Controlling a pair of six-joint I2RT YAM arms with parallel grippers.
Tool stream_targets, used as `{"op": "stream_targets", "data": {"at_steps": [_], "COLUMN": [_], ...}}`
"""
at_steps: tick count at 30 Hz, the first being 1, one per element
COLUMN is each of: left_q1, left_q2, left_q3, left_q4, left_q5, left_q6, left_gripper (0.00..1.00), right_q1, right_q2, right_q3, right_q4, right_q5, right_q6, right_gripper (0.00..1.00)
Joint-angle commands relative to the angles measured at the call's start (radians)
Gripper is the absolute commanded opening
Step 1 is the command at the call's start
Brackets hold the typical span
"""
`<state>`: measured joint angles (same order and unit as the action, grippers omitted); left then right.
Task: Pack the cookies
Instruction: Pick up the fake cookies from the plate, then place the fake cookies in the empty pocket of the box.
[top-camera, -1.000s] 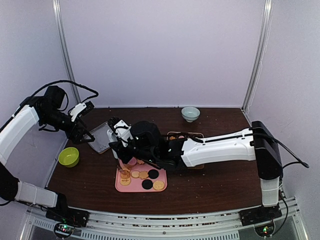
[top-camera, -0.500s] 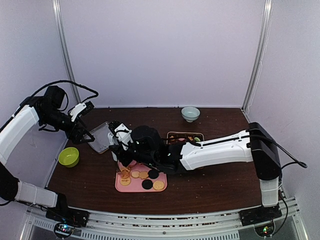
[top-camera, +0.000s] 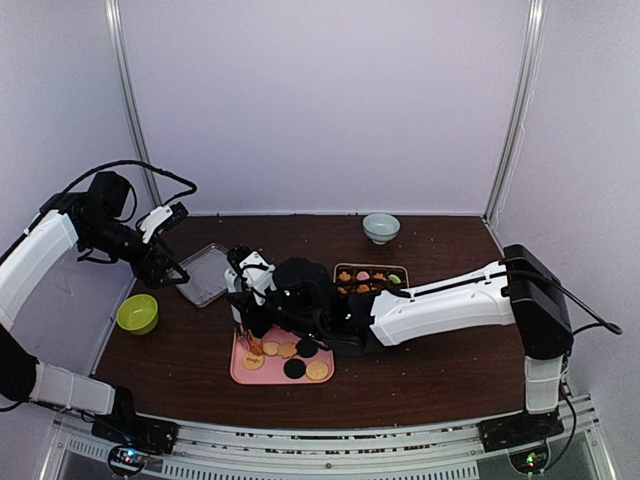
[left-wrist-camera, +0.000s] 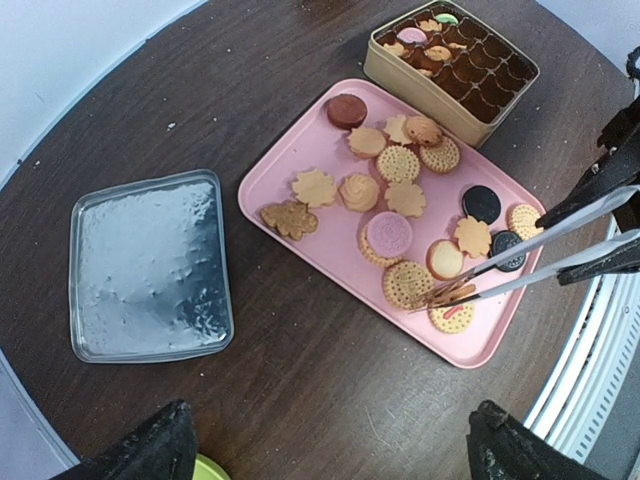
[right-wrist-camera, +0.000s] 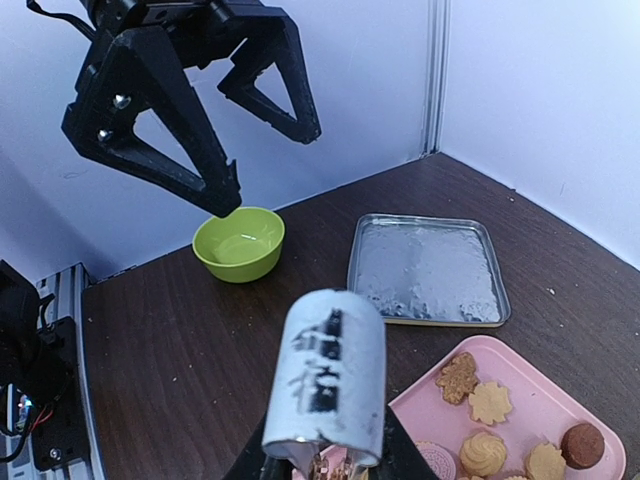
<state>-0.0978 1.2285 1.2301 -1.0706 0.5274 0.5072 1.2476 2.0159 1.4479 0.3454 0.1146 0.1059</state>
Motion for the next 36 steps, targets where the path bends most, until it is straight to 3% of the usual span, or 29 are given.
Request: {"op": "stream_targets", "data": {"at_steps": [1,11,23,36], "left_q1": [0.008,0.008,0.008,0.008], "left_q2": [-0.014,-0.009,0.001,0.012], "left_q3": [0.009,0.019,0.031,0.034], "left_q4": [0.027,0.025,0.021,0.021], "left_q5": [0.020,0.040,0.037,0.031], "left_q6": [-0.001,-0.002,-0.002,-0.002], "left_gripper": [0.97,0.95,0.98,0.98], "right_q1": [-0.001,-0.072,-0.363,-0.571], "right_q2": [-0.070,-0.234,-0.620,-0.712], "right_q3": [0.010,-0.023,-0.393,-0.512], "right_q4": [-0.032,-0.036,-0.071,-0.131], "right_q5": [0.022,-0.014,0.067,-0.001], "right_q6": [0.005,0.021,-0.093,-0.149], "right_gripper": [0.18,0.05,0.05,0.05]}}
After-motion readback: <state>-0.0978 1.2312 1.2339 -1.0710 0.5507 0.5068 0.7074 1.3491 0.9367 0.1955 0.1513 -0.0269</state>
